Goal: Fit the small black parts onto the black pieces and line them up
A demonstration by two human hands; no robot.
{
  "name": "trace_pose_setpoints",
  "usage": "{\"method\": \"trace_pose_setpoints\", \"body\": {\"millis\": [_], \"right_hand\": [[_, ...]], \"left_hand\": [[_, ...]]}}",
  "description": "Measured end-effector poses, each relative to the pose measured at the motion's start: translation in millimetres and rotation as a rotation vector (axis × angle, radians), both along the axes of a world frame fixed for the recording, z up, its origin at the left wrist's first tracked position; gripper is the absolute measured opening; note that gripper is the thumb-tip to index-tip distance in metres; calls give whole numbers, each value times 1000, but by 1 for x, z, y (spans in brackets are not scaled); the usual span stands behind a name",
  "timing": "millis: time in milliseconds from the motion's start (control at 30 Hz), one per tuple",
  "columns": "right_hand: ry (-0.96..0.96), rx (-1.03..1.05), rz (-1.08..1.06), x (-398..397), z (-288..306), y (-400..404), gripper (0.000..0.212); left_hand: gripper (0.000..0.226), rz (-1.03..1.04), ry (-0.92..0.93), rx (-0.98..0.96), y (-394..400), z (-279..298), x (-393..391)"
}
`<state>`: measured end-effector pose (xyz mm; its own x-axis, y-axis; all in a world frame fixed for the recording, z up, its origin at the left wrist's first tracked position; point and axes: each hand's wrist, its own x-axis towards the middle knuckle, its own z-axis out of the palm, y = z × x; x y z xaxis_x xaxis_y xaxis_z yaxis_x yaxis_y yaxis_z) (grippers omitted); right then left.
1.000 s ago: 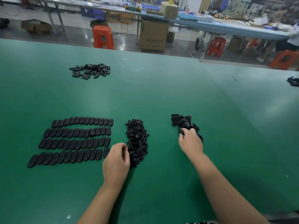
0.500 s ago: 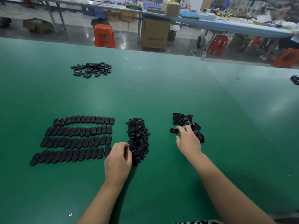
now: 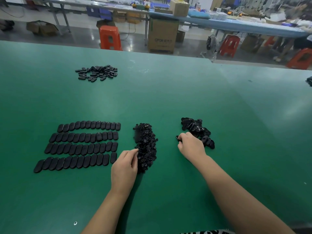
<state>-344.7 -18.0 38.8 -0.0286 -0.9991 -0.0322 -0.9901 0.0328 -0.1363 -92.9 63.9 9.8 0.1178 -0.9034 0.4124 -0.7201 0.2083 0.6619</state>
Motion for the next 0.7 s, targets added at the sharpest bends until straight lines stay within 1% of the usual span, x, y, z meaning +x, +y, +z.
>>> {"method": "trace_pose_setpoints", "body": {"millis": [67,133,167,200,300,333,367,400,433,467,600,700], "right_hand": [[-56,-24,-23,2,0,2,27],[-206,-30,-90,4,1,2,24],[-329,-25,-142,5,1,2,22],[-491,-17,-205,6,0,3,19],[-1066,46,-368,18,1,12,8],[-1211,51,-393,24,1,16,6],[-1315,45,-406,29,-1,20,6],[-1380,28,-409,35,-3,24,9],[-1398,0,-401,40,-6,28,12],[-1372,-34,-385,45,-10,32,15],[-1173,-157,-281,61,-31,53,31],[-1134,-189,-254,60,-34,55,22]], "left_hand": [[21,0,2,4,0,0,0],[20,8,-5,4,0,0,1],[20,11,-7,0,0,0,1],[20,13,-6,-5,0,0,1],[20,-4,-4,-24,0,1,1],[20,-13,-7,-29,0,2,0],[21,-23,-5,-28,0,2,0],[21,-33,2,-22,0,2,0],[22,-42,14,-14,0,3,0],[23,-47,27,-3,0,3,1],[24,-47,65,12,-1,5,2],[25,-26,83,0,2,6,-1]]}}
